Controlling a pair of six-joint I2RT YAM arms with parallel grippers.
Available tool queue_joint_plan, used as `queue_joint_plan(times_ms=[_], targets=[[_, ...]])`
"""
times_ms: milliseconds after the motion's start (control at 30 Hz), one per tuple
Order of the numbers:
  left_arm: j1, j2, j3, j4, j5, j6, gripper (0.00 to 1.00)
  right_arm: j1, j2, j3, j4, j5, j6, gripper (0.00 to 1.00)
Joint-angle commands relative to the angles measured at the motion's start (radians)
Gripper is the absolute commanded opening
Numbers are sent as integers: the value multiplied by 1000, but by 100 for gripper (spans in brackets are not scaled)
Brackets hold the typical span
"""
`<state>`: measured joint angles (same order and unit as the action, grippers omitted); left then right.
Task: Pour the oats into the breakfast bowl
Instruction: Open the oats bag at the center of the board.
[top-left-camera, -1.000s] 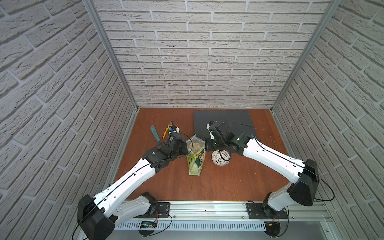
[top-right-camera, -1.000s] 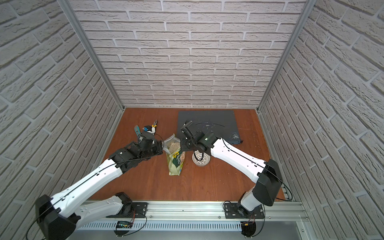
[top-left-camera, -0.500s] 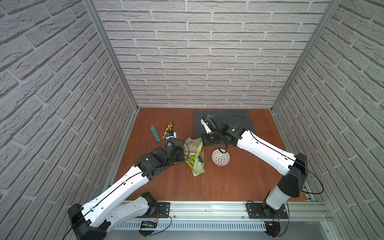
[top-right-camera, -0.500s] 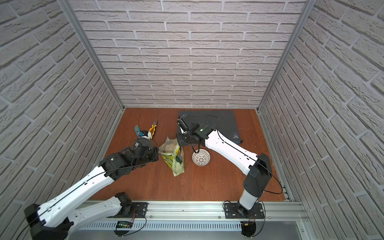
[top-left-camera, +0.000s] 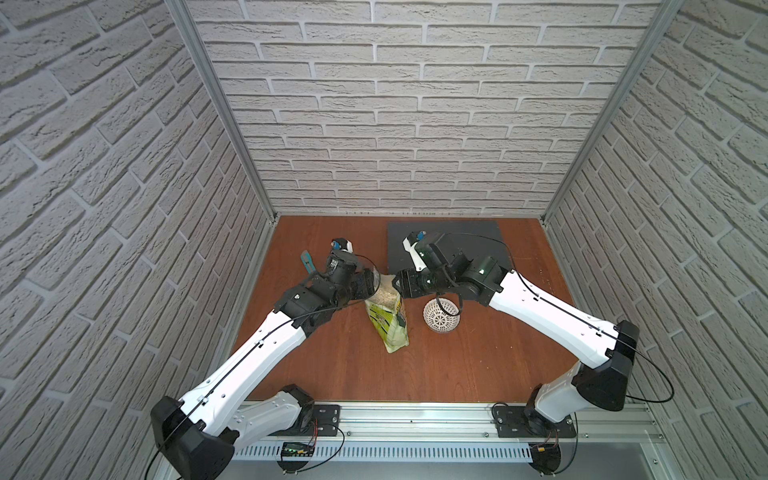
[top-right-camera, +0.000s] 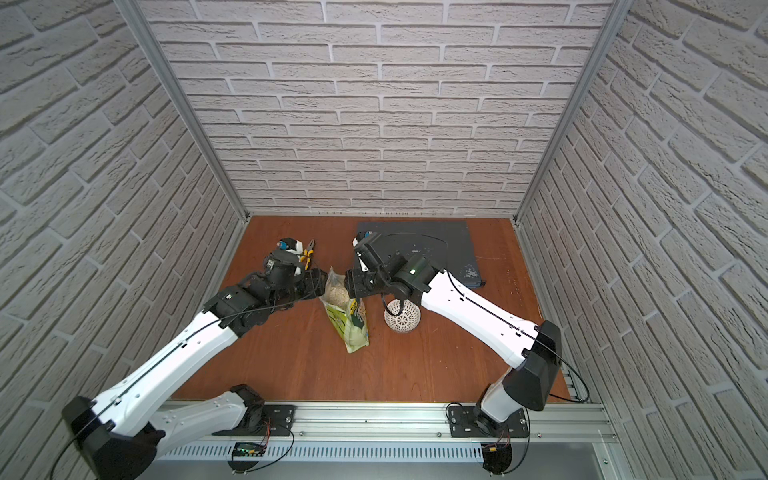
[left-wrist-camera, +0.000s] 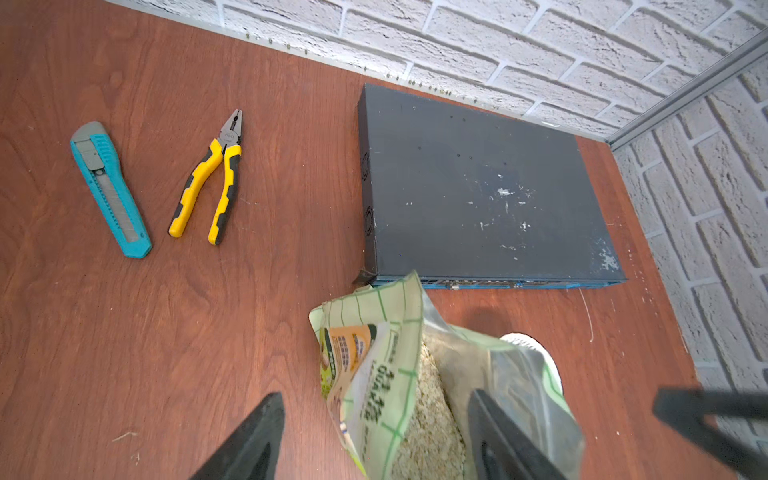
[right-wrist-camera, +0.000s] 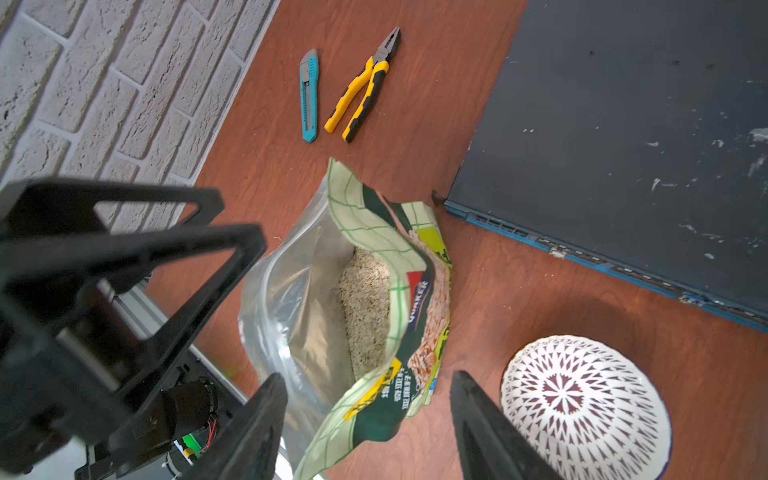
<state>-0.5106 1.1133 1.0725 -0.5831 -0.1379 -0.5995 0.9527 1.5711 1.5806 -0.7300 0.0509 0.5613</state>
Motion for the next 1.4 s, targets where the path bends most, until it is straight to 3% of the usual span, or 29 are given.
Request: queue_joint_plan(times_ms=[0,133,267,467,667,833,1067,1200,1267,1367], targets=[[54,53,23,73,148,59,68,41,31,7,-32,81,48,66],[87,109,34,113,218,76,64,65,86,45,-82,133,66,66],[91,148,52,135,281,87,62,71,110,60,-130,159,79,58],[92,168,60,138,298,92,61,70,88,45,-184,196,72,35],[89,162,59,150,346,102,62,71,80,32,-200,176,48,5],[77,182,55,167,388,145,59,69,80,45,-195,170,21,3],[73,210,68,122,317,186,41,63,79,53,-187,163,6,3],[74,214,84,101,275,196,10,43,68,57,-207,174,-48,3],[72,190,83,89,270,185,0,19,61,58,-228,198,-77,3],[58,139,90,22,231,174,0,-24,52,43,-197,167,-137,3]])
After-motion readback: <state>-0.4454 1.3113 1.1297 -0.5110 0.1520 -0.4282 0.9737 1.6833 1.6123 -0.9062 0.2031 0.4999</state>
